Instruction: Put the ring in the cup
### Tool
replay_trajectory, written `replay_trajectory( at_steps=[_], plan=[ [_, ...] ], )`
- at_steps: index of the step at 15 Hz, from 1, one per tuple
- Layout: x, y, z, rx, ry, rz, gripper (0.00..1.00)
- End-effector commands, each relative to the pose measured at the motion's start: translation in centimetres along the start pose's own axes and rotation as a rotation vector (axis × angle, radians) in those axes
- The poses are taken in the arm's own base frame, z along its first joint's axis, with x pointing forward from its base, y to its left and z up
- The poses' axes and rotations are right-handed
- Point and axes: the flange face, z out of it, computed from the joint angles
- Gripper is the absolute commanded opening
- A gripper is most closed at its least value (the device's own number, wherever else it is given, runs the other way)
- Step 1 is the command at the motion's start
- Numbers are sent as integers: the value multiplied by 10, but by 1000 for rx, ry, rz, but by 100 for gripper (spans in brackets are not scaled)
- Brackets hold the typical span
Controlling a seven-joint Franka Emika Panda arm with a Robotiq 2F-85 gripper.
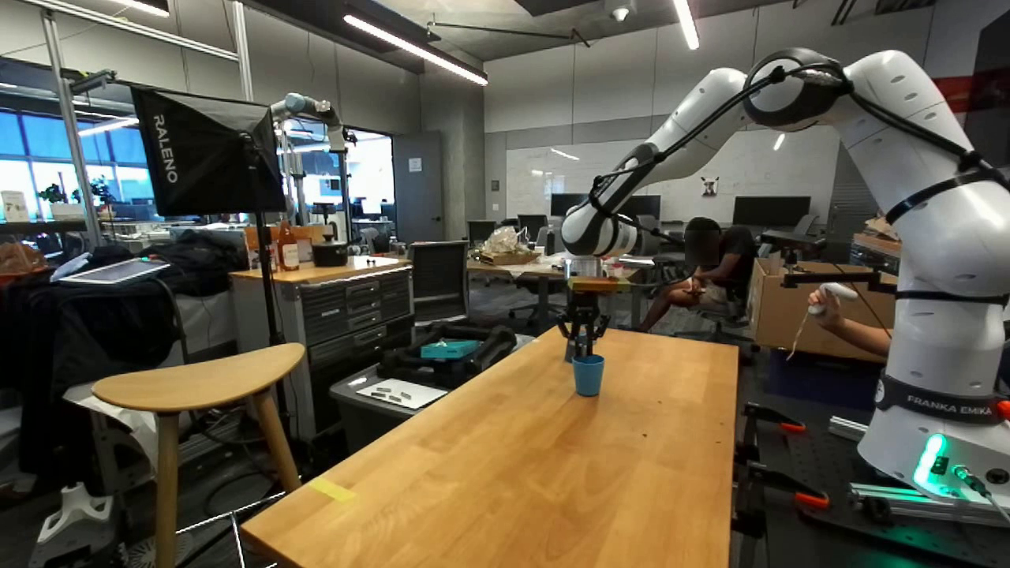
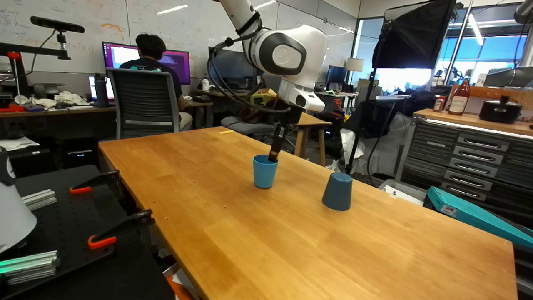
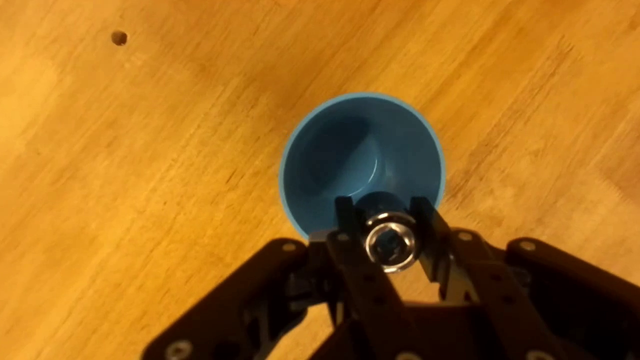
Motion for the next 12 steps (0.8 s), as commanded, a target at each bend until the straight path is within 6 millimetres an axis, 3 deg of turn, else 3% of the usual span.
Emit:
replay_trajectory(
  at_steps=[1,12],
  plan=[
    [7,-6,6,5,-42,5,9],
    [-2,14,10,-9,-101,32,9]
  ],
)
